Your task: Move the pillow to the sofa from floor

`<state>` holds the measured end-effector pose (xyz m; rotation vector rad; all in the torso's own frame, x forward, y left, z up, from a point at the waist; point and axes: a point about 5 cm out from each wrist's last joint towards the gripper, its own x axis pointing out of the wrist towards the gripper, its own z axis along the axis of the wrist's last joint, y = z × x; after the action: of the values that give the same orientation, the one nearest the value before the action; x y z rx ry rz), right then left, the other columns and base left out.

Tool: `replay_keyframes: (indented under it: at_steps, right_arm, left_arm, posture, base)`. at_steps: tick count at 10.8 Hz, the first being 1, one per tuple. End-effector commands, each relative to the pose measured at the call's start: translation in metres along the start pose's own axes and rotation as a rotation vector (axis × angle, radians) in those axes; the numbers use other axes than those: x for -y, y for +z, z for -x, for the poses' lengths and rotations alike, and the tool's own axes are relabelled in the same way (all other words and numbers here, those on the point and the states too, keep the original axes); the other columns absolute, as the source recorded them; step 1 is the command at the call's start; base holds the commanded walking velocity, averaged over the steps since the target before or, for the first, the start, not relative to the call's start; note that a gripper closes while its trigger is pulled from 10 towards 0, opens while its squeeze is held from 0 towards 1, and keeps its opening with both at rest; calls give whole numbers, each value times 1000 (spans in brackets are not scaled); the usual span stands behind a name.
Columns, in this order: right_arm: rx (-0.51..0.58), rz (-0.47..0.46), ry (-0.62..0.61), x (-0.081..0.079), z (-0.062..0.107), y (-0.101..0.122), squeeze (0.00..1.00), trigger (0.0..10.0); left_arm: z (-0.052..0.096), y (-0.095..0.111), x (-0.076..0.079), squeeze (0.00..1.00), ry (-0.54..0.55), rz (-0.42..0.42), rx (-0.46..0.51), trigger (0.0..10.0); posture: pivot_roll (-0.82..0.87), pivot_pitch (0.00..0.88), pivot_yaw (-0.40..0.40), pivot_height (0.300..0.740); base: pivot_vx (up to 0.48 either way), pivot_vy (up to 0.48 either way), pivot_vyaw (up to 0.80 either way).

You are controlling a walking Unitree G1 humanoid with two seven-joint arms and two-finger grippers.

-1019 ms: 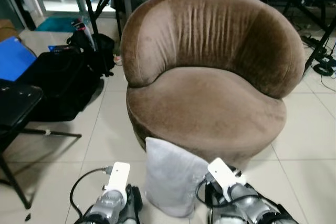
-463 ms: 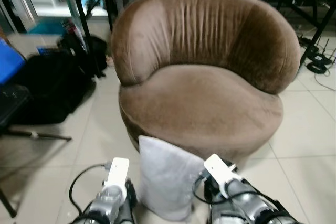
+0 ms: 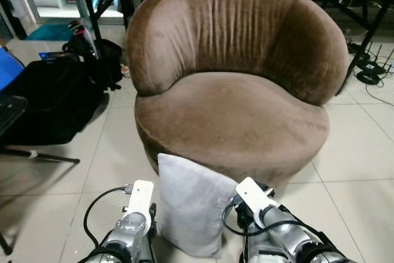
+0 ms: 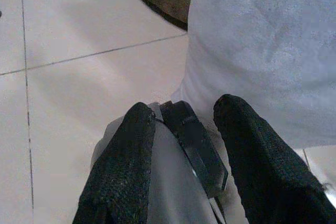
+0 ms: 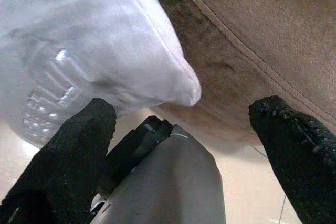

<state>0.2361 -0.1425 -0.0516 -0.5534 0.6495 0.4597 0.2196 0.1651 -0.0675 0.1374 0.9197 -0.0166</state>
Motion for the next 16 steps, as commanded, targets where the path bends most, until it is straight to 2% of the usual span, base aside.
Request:
replay_keyframes:
  at_steps: [1, 4, 9, 11, 12, 13, 14, 15, 16]
  right_arm:
    - [-123, 15, 17, -2, 9, -30, 0, 10000]
    - [-126, 26, 27, -1, 9, -30, 0, 10000]
    - [-122, 34, 36, 1, 10, -31, 0, 10000]
    - [-88, 84, 64, 2, 9, -27, 0, 10000]
    - [-16, 147, 46, 29, -7, 24, 0, 10000]
    - [-39, 281, 87, 34, -12, 40, 0, 10000]
    - [-6, 490, 143, 39, -14, 60, 0, 10000]
    - [23, 760, 181, 46, -15, 82, 0, 10000]
    - [28, 955, 198, 47, -16, 91, 0, 10000]
  left_arm:
    - [5, -40, 7, 0, -21, 13, -157, 10000]
    - [5, -39, 8, 0, -18, 20, -154, 10000]
    - [5, -39, 11, 0, -5, 24, -145, 10000]
    - [5, -38, 13, 0, -6, 36, -143, 10000]
    - [5, -37, 15, 0, -7, 52, -139, 10000]
    - [5, -36, 17, 0, -5, 63, -137, 10000]
    - [5, -35, 19, 0, -1, 84, -137, 10000]
    - [5, -34, 22, 0, 3, 118, -136, 10000]
    - [5, -33, 25, 0, 4, 133, -136, 10000]
  posture:
    - [-112, 0, 1, 483]
    - [-111, 0, -1, 463]
    - [-101, 0, -21, 463]
    - [-94, 0, -32, 463]
    - [-82, 0, -49, 463]
    - [-67, 0, -73, 463]
    - [-58, 0, -95, 463]
    - [-51, 0, -115, 463]
    - [-41, 0, -142, 463]
  base:
    - [0, 0, 0]
    - [0, 0, 0]
    - [0, 0, 0]
    - [0, 0, 0]
    - [0, 0, 0]
    - [0, 0, 0]
    - [0, 0, 0]
    - [0, 0, 0]
    - [0, 0, 0]
